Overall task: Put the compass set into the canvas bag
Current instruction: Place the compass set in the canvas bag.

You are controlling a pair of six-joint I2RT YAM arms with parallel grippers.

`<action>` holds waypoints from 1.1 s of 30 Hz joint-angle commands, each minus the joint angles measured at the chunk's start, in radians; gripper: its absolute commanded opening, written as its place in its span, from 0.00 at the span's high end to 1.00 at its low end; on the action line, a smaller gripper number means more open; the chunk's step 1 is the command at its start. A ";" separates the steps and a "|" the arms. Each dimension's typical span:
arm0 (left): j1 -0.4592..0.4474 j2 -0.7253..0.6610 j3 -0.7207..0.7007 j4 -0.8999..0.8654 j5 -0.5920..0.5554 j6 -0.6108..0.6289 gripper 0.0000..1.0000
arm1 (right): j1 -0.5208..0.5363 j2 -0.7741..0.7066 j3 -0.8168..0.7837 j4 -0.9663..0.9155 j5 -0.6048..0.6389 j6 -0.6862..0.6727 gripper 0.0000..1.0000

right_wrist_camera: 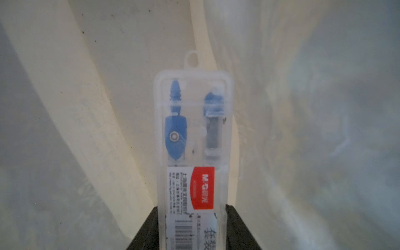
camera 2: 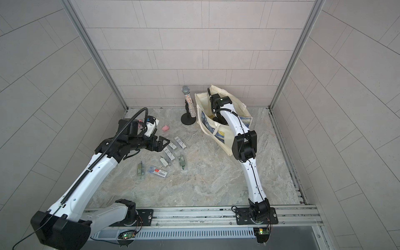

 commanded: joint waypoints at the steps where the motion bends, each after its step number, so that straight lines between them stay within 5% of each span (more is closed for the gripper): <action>1: 0.007 0.000 -0.004 -0.007 0.005 0.013 0.04 | -0.002 -0.107 0.003 -0.013 0.025 0.009 0.49; 7: 0.007 -0.001 -0.006 -0.006 0.003 0.010 0.04 | 0.000 -0.196 0.002 -0.010 0.018 -0.001 0.38; 15: 0.006 0.018 -0.003 0.009 0.018 -0.013 0.04 | 0.006 -0.364 0.002 0.033 0.031 0.003 0.36; 21: 0.008 0.015 0.006 -0.004 -0.035 -0.018 0.04 | 0.032 -0.496 -0.047 0.066 -0.083 0.016 0.37; 33: 0.216 0.065 -0.021 0.037 -0.119 -0.171 0.05 | 0.451 -0.749 -0.537 0.408 -0.122 0.085 0.38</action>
